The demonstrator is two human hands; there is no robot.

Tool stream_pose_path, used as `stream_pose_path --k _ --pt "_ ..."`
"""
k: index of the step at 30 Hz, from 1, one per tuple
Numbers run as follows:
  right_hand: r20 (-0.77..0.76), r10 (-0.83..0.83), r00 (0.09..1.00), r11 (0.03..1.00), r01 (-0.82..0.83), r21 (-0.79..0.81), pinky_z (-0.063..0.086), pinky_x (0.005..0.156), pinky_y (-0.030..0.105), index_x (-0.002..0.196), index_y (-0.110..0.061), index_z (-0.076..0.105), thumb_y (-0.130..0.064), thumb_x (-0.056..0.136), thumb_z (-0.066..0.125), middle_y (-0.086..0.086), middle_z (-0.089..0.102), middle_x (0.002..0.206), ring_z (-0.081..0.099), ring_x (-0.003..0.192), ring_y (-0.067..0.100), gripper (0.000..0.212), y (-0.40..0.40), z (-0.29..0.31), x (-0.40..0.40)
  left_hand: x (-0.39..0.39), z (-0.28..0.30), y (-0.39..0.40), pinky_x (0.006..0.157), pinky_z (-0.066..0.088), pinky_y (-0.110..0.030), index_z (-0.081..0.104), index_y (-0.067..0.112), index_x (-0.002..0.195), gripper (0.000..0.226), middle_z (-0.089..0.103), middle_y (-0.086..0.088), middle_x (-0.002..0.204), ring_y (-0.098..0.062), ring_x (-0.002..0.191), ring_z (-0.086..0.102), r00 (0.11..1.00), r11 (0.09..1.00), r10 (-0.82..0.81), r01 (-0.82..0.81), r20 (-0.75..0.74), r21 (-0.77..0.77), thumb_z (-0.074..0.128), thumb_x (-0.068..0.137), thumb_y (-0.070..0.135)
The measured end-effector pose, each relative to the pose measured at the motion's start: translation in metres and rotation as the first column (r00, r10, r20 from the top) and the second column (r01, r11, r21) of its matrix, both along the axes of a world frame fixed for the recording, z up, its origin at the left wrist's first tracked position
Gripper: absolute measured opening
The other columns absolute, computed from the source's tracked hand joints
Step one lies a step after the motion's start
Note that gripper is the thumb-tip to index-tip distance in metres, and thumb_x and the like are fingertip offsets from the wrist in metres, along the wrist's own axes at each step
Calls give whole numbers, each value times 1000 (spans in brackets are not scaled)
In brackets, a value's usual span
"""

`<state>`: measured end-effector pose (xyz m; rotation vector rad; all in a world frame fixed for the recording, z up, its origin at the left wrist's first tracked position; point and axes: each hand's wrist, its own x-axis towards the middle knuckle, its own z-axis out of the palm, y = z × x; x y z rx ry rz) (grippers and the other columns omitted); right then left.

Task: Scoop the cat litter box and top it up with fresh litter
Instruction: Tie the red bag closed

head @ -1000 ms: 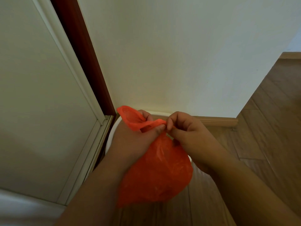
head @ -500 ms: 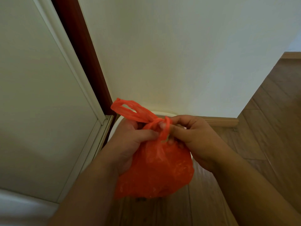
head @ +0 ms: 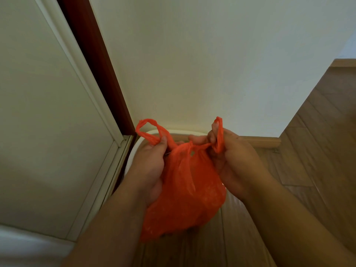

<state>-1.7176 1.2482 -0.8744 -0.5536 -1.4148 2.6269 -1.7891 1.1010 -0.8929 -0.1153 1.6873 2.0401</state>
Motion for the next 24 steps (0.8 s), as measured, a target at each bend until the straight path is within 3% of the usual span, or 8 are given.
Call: stream_pose_path --k 4,7,11,13,15,18,21,24 --pt "114 -94 989 996 93 9 57 55 27 68 -14 47 -24 107 45 8 56 64 76 85 32 40 8 -9 -3 -9 -8 -7 55 58 -32 61 11 103 26 73 -7 75 -19 66 73 975 980 123 -148 185 130 44 108 30" --pt "222 -188 957 968 141 209 55 60 32 68 -19 46 -38 105 50 1 40 55 57 54 23 42 22 -19 -6 -17 -12 -13 49 56 -29 48 17 87 26 37 5 54 -10 39 45 929 944 200 -267 310 194 43 109 29" --pt "343 -291 893 804 34 594 52 72 46 85 -19 62 -41 104 49 10 54 75 51 63 20 32 34 -24 -4 -28 -11 -24 32 23 -17 46 20 85 27 30 9 51 -4 36 24 946 966 257 -246 197 -78 45 108 35" --pt "319 -342 884 698 12 716 52 74 47 83 -19 62 -41 105 46 13 56 81 51 70 23 35 35 -23 -5 -33 -12 -29 31 22 -19 50 22 91 24 34 9 52 -4 36 27 958 953 263 -240 115 -184 42 108 36" --pt "321 -314 894 695 -14 719 46 68 41 88 -13 66 -44 104 45 12 55 79 50 70 24 40 35 -26 -6 -35 -14 -31 33 23 -19 52 20 93 23 35 8 54 -5 38 28 961 946 259 -233 96 -225 42 108 34" --pt "295 -213 931 806 -4 592 37 59 36 81 -13 57 -49 102 50 8 45 71 43 61 19 42 37 -32 -5 -28 -17 -24 36 19 -20 58 14 100 20 31 7 57 -5 42 24 978 972 179 -160 103 -175 42 104 26" --pt "135 -74 988 983 50 177 32 52 27 96 -13 59 -45 100 57 0 41 65 40 54 10 32 32 -29 -6 -16 -17 -12 38 20 -19 64 6 109 32 28 6 58 -7 47 23 991 997 77 -76 106 -17 36 99 19" --pt "-27 -45 999 998 44 -38 56 87 31 117 -4 64 -30 97 63 10 73 101 71 92 15 33 20 -23 -9 -4 -16 -2 45 31 -21 66 7 110 28 39 6 58 -7 53 38 1000 999 -18 18 6 -45 41 106 20"
